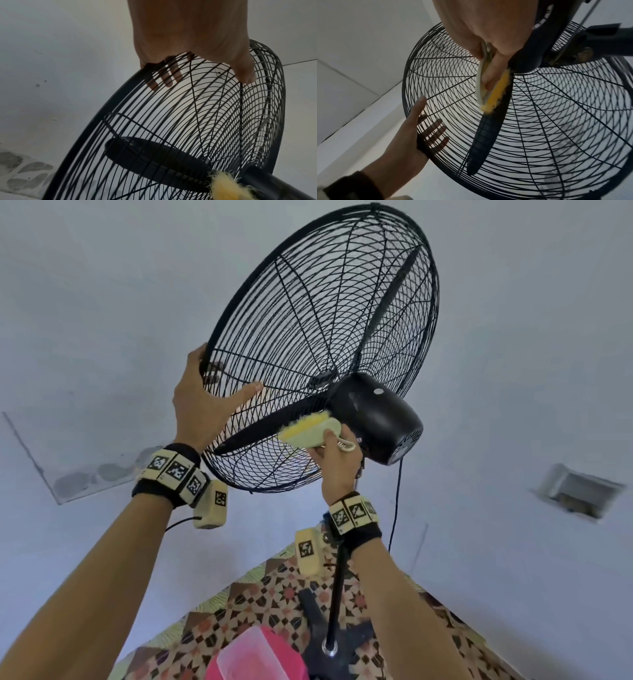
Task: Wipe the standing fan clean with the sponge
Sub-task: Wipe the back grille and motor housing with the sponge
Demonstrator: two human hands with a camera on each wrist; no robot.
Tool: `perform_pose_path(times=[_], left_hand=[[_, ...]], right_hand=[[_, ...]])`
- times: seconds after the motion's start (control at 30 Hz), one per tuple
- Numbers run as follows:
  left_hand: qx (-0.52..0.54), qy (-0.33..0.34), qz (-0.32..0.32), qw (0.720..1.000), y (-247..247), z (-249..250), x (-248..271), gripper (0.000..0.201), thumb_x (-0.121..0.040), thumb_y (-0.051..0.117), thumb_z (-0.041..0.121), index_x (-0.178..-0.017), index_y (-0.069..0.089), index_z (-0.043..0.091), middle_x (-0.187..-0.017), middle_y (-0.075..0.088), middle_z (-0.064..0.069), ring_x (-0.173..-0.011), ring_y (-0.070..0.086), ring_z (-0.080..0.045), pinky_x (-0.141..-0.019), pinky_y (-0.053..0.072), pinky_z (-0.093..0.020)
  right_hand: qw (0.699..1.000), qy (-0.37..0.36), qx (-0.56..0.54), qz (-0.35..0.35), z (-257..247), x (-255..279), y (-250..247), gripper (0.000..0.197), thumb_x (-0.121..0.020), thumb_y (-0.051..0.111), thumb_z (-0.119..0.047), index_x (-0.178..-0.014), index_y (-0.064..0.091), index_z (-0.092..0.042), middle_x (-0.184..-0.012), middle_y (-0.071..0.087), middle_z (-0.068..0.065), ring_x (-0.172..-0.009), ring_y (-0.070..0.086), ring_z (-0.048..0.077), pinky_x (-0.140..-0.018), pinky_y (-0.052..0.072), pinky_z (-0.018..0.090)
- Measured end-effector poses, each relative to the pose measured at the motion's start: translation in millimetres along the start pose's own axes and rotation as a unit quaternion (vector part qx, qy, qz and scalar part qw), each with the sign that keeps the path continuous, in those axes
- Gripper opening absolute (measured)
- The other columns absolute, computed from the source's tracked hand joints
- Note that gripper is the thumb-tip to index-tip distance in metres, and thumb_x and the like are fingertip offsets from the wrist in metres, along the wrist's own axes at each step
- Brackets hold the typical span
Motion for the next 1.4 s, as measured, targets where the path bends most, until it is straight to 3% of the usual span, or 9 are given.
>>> perform_pose_path(times=[0.13,0.27,0.37,0.57,0.7,0.83,0.93,1.2,1.4], left_hand=[[-0.003,-0.008,-0.005,1.000,-3,-1,1,0.096,-0.070,0.083,0.072,-0.145,0.045,0.026,-0.123,0.065,0.009,-0.109,0.062,-0.006,-0.092,0.047,-0.015],[0.002,-0.020,-0.016,1.000,-11,-5,5,0.097,-0.070,0.085,0.070,-0.146,0.044,0.025,-0.126,0.064,0.009,-0.111,0.060,-0.001,-0.089,0.043,-0.005],[0.009,-0.009,-0.028,1.000,-7,4,5,0.096,-0.070,0.086,0.069,-0.146,0.044,0.026,-0.126,0.063,0.012,-0.111,0.059,0.003,-0.098,0.049,-0.019],[0.017,-0.016,-0.039,0.999,-10,-4,5,0.100,-0.069,0.084,0.072,-0.148,0.041,0.028,-0.133,0.062,0.009,-0.119,0.060,-0.009,-0.105,0.052,-0.042],[0.024,-0.018,-0.063,0.998,-8,-17,8,0.102,-0.068,0.086,0.071,-0.150,0.037,0.035,-0.141,0.058,0.008,-0.128,0.057,-0.013,-0.109,0.050,-0.049],[0.043,-0.026,-0.065,0.997,-5,-25,12,0.102,-0.067,0.088,0.070,-0.150,0.038,0.037,-0.143,0.056,0.008,-0.131,0.055,-0.014,-0.111,0.048,-0.049],[0.044,-0.028,-0.067,0.996,-10,-31,12,0.103,-0.067,0.087,0.071,-0.150,0.037,0.037,-0.144,0.055,0.009,-0.132,0.054,-0.014,-0.112,0.047,-0.049],[0.046,-0.010,-0.081,0.996,-8,-22,15,0.105,-0.070,0.087,0.067,-0.154,0.035,0.031,-0.141,0.053,0.006,-0.126,0.054,-0.010,-0.110,0.048,-0.041],[0.042,-0.020,-0.082,0.996,-12,-27,15,0.103,-0.070,0.088,0.063,-0.154,0.035,0.033,-0.144,0.051,0.009,-0.130,0.051,-0.009,-0.112,0.046,-0.039]], right_hand=[[1.000,0.002,-0.018,-0.001,10,16,8,0.044,-0.102,0.058,-0.006,-0.145,0.053,-0.014,-0.119,0.068,0.005,-0.109,0.070,0.029,-0.077,0.063,0.036],[0.998,0.045,0.022,-0.046,24,26,2,0.045,-0.101,0.060,-0.004,-0.144,0.055,-0.013,-0.124,0.067,0.015,-0.104,0.070,0.032,-0.070,0.063,0.031],[1.000,0.015,0.004,0.001,8,16,-5,0.046,-0.100,0.062,-0.007,-0.144,0.055,-0.016,-0.134,0.063,0.016,-0.117,0.066,0.037,-0.073,0.063,0.034],[0.998,-0.026,0.012,0.055,-15,4,-3,0.047,-0.097,0.066,-0.008,-0.142,0.053,-0.012,-0.131,0.061,0.017,-0.115,0.065,0.038,-0.070,0.064,0.035],[0.992,-0.080,0.073,0.060,-18,7,-1,0.043,-0.098,0.065,-0.009,-0.141,0.055,-0.010,-0.122,0.064,0.010,-0.102,0.068,0.022,-0.065,0.062,0.029],[0.991,-0.075,0.103,0.038,-7,16,3,0.044,-0.100,0.063,-0.007,-0.143,0.056,-0.007,-0.127,0.063,0.013,-0.111,0.067,0.032,-0.065,0.063,0.029],[0.994,-0.018,0.107,0.009,-6,15,-1,0.037,-0.097,0.064,-0.002,-0.134,0.063,-0.004,-0.116,0.069,0.018,-0.095,0.071,0.031,-0.060,0.061,0.028],[0.997,-0.017,0.022,0.073,-5,27,4,0.042,-0.099,0.065,-0.006,-0.140,0.055,-0.006,-0.127,0.063,0.017,-0.111,0.067,0.033,-0.069,0.063,0.031],[0.996,-0.019,0.059,0.062,-6,30,6,0.030,-0.095,0.065,-0.003,-0.125,0.067,-0.005,-0.114,0.068,0.014,-0.104,0.070,0.032,-0.062,0.062,0.031]])
Point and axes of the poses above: each hand's wrist, its own x-axis away from the middle knuckle, its own y-axis out of the palm, z = x × y, the point moved 6 cm from there along -x, towards the middle knuckle
